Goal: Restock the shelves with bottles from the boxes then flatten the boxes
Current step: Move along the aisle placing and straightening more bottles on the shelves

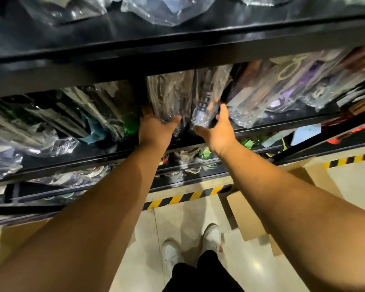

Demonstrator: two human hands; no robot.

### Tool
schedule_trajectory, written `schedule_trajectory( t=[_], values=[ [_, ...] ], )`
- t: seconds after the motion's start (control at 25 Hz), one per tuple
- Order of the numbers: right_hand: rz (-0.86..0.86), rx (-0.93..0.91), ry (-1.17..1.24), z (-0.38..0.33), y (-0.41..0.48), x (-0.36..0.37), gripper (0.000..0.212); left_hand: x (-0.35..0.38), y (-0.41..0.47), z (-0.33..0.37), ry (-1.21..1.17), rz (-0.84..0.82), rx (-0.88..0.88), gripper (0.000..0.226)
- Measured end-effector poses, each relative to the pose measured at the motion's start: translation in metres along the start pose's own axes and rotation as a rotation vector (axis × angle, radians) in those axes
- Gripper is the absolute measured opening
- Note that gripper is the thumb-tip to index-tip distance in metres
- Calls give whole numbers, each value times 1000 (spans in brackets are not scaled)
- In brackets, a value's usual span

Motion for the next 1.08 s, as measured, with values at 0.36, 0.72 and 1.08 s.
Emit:
schedule_trajectory(
  t=[0.36,0.72,1.08],
  values=[
    [206,147,154,78,-85,-63,34,29,-101,-5,-245,-29,-261,62],
    [323,35,-98,70,-36,-185,83,153,-79,90,-54,-207,30,100],
    [248,-49,-47,57,46,-219,60,195,-16,105,-106,69,-68,80]
  ],
)
Point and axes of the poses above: each hand's wrist, its own y-axis towards the middle knuckle, its own x-axis out of the palm, z = x × y, the point moved 1 cm from there along y, towards the middle knuckle, and after that the axes turned 11 degrees about -z, right-handed, at the moved point
